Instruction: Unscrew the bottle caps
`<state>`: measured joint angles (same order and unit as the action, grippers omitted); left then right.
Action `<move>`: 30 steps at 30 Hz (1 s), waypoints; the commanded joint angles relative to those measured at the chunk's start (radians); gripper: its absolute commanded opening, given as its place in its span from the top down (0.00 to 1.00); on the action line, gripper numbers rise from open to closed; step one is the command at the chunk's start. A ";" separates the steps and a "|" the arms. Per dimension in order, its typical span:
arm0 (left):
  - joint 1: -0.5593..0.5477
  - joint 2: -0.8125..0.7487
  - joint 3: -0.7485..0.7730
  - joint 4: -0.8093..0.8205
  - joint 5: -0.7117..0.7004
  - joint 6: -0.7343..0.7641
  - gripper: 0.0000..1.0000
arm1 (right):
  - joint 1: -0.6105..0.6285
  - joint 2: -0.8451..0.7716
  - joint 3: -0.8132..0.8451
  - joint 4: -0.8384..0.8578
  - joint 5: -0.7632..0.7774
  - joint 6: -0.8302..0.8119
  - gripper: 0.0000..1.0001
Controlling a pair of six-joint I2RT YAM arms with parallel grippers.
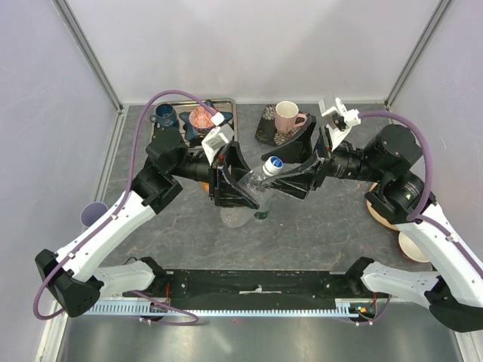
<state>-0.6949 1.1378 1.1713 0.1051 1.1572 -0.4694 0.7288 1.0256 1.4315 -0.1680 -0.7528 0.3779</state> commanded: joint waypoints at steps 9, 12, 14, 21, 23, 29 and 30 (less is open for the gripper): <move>0.009 -0.046 -0.007 -0.021 -0.048 0.074 0.62 | 0.011 0.002 0.105 -0.050 0.232 -0.016 0.05; 0.009 -0.052 -0.009 -0.027 -0.068 0.084 0.62 | 0.011 -0.008 0.101 -0.056 0.336 -0.019 0.03; 0.009 -0.062 -0.015 -0.038 -0.099 0.103 0.63 | 0.009 -0.018 0.093 -0.056 0.426 -0.004 0.03; -0.021 -0.107 -0.028 -0.162 -0.532 0.245 0.63 | 0.009 0.026 0.206 -0.193 0.704 0.121 0.05; -0.052 -0.115 -0.035 -0.180 -0.687 0.299 0.63 | 0.011 0.065 0.265 -0.260 0.722 0.150 0.05; -0.172 -0.122 -0.053 -0.196 -1.129 0.417 0.65 | 0.009 0.151 0.363 -0.353 0.788 0.182 0.06; -0.186 -0.121 -0.055 -0.196 -1.155 0.443 0.65 | 0.009 0.172 0.380 -0.372 0.790 0.185 0.06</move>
<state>-0.8078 1.0370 1.1248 -0.0814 0.3889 -0.1864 0.7357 1.1507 1.7500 -0.4438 -0.0414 0.5209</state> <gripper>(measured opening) 0.606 0.946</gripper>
